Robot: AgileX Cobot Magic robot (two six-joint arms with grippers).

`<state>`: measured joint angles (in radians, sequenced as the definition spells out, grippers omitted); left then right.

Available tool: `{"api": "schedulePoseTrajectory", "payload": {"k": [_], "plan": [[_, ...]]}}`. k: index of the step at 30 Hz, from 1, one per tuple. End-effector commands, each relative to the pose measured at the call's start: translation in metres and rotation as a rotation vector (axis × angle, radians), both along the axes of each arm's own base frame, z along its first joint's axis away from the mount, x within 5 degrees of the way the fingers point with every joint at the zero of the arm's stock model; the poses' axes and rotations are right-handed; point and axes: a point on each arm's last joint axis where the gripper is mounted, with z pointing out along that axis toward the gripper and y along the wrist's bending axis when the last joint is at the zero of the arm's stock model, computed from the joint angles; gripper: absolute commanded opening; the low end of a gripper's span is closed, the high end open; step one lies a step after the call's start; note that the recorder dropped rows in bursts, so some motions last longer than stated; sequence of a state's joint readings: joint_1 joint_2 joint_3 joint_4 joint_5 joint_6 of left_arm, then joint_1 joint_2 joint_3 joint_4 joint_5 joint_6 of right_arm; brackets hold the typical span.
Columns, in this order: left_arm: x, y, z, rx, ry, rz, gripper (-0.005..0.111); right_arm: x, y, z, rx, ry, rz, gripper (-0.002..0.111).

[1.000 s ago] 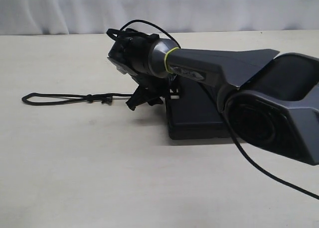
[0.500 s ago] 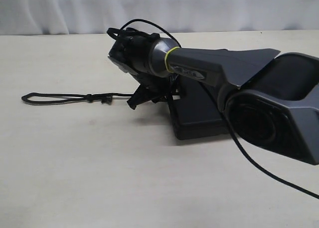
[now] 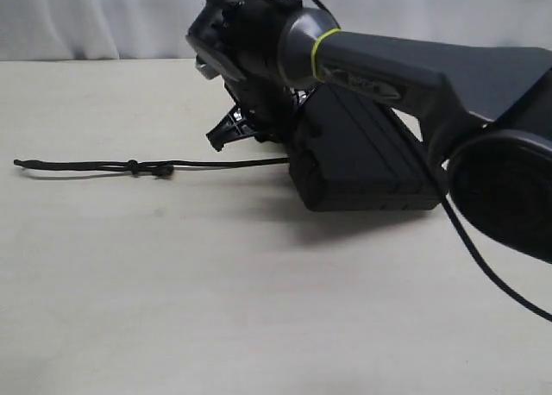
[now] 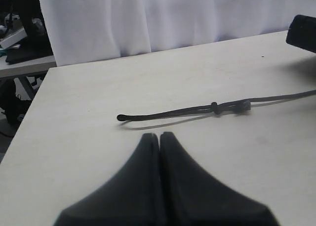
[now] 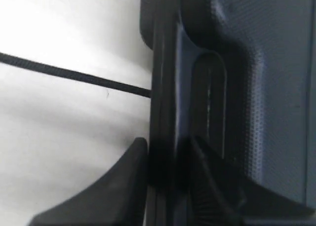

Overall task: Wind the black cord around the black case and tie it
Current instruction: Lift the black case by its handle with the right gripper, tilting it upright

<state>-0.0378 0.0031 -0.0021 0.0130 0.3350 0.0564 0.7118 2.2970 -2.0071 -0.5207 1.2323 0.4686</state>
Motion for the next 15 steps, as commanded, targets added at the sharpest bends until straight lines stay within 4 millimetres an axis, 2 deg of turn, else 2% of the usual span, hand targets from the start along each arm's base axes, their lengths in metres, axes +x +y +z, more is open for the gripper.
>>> {"api": "schedulePoseTrajectory", "payload": {"k": [1,2,5,7,8,15], "plan": [[0.000,-0.001,0.001,-0.006,-0.013,-0.010,0.000,-0.005,-0.007,0.050,0.020,-0.096,0.059,0.004],[0.000,-0.001,0.001,-0.006,-0.013,-0.010,0.000,-0.007,-0.011,0.064,0.032,-0.115,0.067,0.004],[0.000,-0.001,0.000,-0.005,-0.011,-0.010,0.000,-0.007,-0.024,0.086,0.070,-0.139,0.052,0.004],[0.000,-0.001,0.000,-0.005,-0.011,-0.010,0.000,-0.003,-0.041,0.097,0.141,-0.105,0.026,0.004],[0.000,-0.001,0.000,-0.005,-0.011,-0.010,0.000,0.001,-0.057,0.103,0.205,-0.074,-0.004,0.004],[0.000,-0.001,0.000,-0.005,-0.011,-0.010,0.000,0.022,-0.116,0.114,0.369,-0.003,-0.089,0.004]]}}
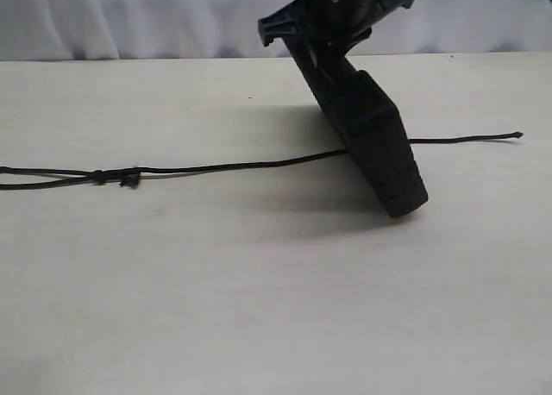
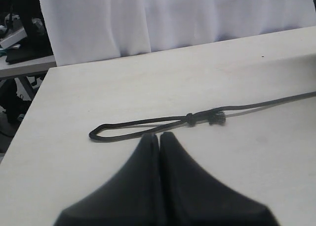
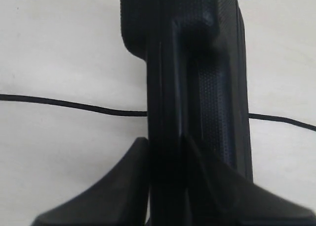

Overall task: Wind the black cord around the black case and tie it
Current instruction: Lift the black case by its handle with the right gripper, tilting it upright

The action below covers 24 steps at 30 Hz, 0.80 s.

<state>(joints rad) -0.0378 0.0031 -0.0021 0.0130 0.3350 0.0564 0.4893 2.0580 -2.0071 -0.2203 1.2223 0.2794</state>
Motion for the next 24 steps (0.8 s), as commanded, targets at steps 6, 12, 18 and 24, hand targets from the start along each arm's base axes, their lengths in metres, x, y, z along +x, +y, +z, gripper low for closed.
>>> {"api": "schedulePoseTrajectory", "payload": {"k": [6,12,18,24], "plan": [[0.000,-0.001,0.000,-0.005,-0.011,-0.010,0.000,0.026,-0.086,0.012,0.137,0.036,-0.084,0.004],[0.000,-0.001,0.000,-0.005,-0.011,-0.010,0.000,0.031,-0.117,0.004,0.025,0.040,-0.083,0.004],[0.000,-0.001,0.000,-0.005,-0.011,-0.010,0.000,0.032,-0.121,-0.011,-0.016,0.087,-0.018,0.004],[0.000,-0.001,0.001,-0.006,-0.013,-0.010,0.000,0.031,-0.115,-0.012,0.029,0.100,0.044,0.004]]}}
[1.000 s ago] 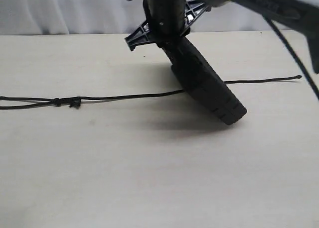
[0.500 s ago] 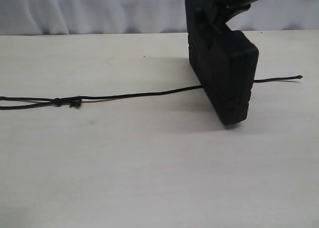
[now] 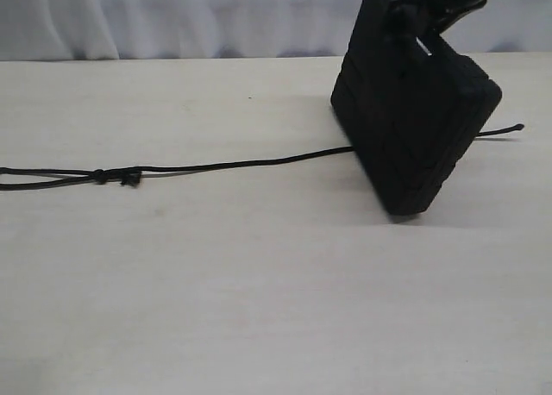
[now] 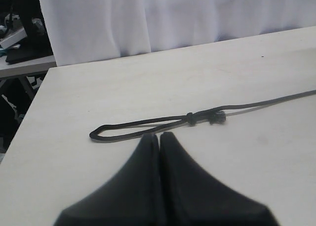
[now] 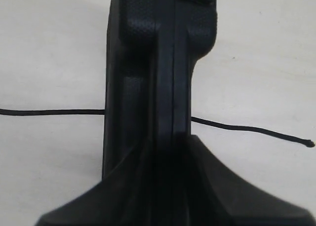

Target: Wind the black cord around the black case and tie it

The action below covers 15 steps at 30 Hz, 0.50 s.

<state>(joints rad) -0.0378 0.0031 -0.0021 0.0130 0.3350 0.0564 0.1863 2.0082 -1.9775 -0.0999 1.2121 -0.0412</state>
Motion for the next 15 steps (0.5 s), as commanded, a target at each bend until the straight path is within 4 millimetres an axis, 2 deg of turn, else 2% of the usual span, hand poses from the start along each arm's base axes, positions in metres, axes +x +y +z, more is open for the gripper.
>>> {"api": "schedulePoseTrajectory", "payload": {"k": [1,4,11,15], "plan": [[0.000,-0.001,0.001,-0.006,-0.013,-0.010,0.000,0.003,0.008,-0.025,0.054,0.088,0.056,0.004],[0.000,-0.001,0.001,-0.006,-0.013,-0.010,0.000,0.002,0.014,-0.024,0.099,0.095,0.099,0.006],[0.000,-0.001,0.001,-0.006,-0.013,-0.010,0.000,0.001,0.014,-0.028,0.107,0.111,0.091,0.029],[0.000,-0.001,0.001,-0.006,-0.013,-0.010,0.000,-0.002,0.009,-0.043,0.054,0.155,0.085,0.031]]}}
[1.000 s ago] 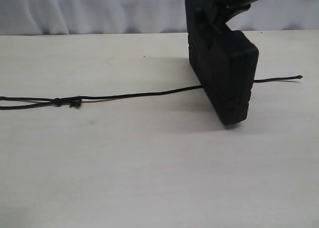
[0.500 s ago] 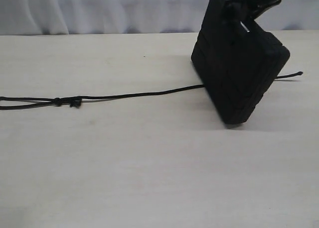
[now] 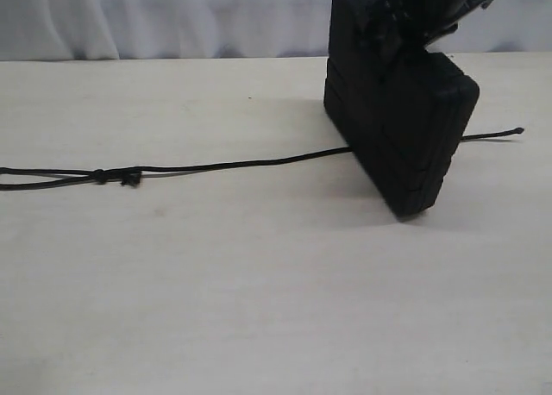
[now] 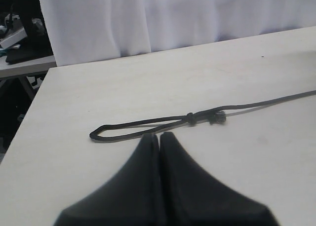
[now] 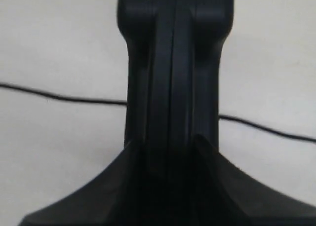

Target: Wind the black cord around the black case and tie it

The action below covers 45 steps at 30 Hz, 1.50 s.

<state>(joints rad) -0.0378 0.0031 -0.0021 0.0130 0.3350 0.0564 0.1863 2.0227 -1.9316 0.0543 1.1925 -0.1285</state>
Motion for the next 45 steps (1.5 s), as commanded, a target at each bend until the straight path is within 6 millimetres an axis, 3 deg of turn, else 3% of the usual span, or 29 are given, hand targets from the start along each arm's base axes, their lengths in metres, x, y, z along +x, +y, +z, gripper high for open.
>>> {"api": "schedulePoseTrajectory", "payload": {"k": [1,6,12,22,34,45], "plan": [[0.000,-0.001,0.001,-0.006,-0.013,-0.010,0.000,-0.002,-0.006,-0.025,-0.076,0.090,-0.009,0.031],[0.000,-0.001,0.001,-0.006,-0.013,-0.010,0.000,-0.003,-0.006,-0.019,-0.065,0.076,-0.032,0.031],[0.000,-0.001,0.001,-0.006,-0.013,-0.010,0.000,-0.006,-0.006,0.006,-0.053,0.008,-0.029,0.034],[0.000,-0.001,0.000,-0.005,-0.011,-0.010,0.000,-0.004,-0.006,0.008,-0.046,-0.023,-0.030,0.034],[0.000,-0.001,0.000,-0.005,-0.011,-0.010,0.000,-0.001,-0.006,0.023,-0.034,-0.082,-0.032,0.034],[0.000,-0.001,0.000,-0.005,-0.011,-0.010,0.000,-0.002,-0.006,0.021,-0.039,-0.060,-0.031,0.010]]}}
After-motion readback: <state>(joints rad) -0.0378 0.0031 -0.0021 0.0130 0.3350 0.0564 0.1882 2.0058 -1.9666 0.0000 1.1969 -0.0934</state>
